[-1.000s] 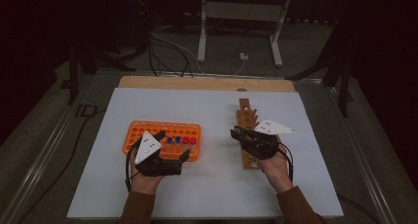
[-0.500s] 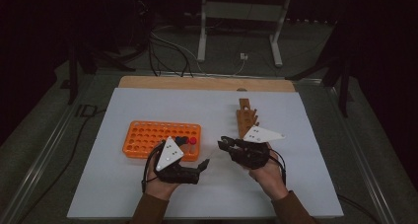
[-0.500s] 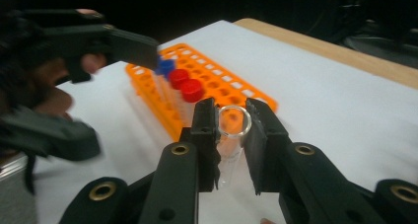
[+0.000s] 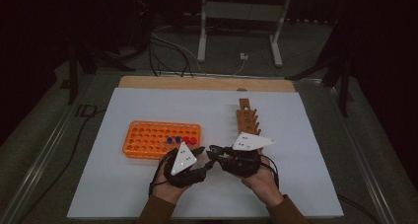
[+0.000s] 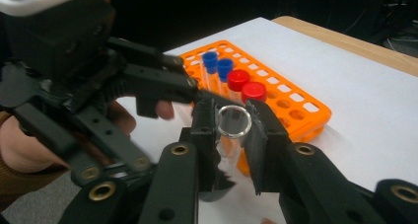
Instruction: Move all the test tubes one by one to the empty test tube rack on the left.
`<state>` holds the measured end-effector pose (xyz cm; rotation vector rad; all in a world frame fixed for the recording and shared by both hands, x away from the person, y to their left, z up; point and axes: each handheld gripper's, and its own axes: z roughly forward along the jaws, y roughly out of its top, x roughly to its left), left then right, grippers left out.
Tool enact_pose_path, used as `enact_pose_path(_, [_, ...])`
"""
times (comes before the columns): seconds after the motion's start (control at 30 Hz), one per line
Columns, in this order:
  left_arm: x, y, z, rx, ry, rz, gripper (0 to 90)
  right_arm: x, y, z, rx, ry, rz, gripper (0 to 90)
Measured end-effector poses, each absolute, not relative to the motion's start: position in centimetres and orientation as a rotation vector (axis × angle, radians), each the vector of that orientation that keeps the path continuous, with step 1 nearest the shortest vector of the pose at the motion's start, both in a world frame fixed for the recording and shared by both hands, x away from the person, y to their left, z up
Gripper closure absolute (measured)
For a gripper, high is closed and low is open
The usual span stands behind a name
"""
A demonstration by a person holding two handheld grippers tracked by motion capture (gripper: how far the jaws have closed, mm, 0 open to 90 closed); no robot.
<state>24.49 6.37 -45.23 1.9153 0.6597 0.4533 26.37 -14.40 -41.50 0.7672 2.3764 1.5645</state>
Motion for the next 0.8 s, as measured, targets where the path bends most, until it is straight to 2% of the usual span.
enact_pose_path(0.17, [24.6, 6.6, -45.3, 1.912, 0.645, 0.414, 67.4, 26.3, -14.2, -41.6, 0.761, 2.384, 1.564, 76.0])
enact_pose_path(0.53, [24.6, 6.6, -45.4, 1.917, 0.624, 0.366, 74.8, 26.4, -14.2, -41.7, 0.764, 2.391, 1.566, 75.7])
enact_pose_path(0.57, [24.6, 6.6, -45.4, 1.917, 0.625, 0.366, 75.6, 26.4, -14.2, -41.7, 0.764, 2.389, 1.568, 73.9])
enact_pose_path(0.7, [24.7, 7.2, -45.4, 1.916, 0.641, 0.372, 76.0, 26.6, -14.7, -41.6, 0.784, 2.357, 1.603, 56.0])
enact_pose_path(0.8, [24.8, 7.7, -45.3, 1.902, 0.654, 0.376, 76.0, 26.9, -15.2, -41.5, 0.797, 2.338, 1.622, 46.0])
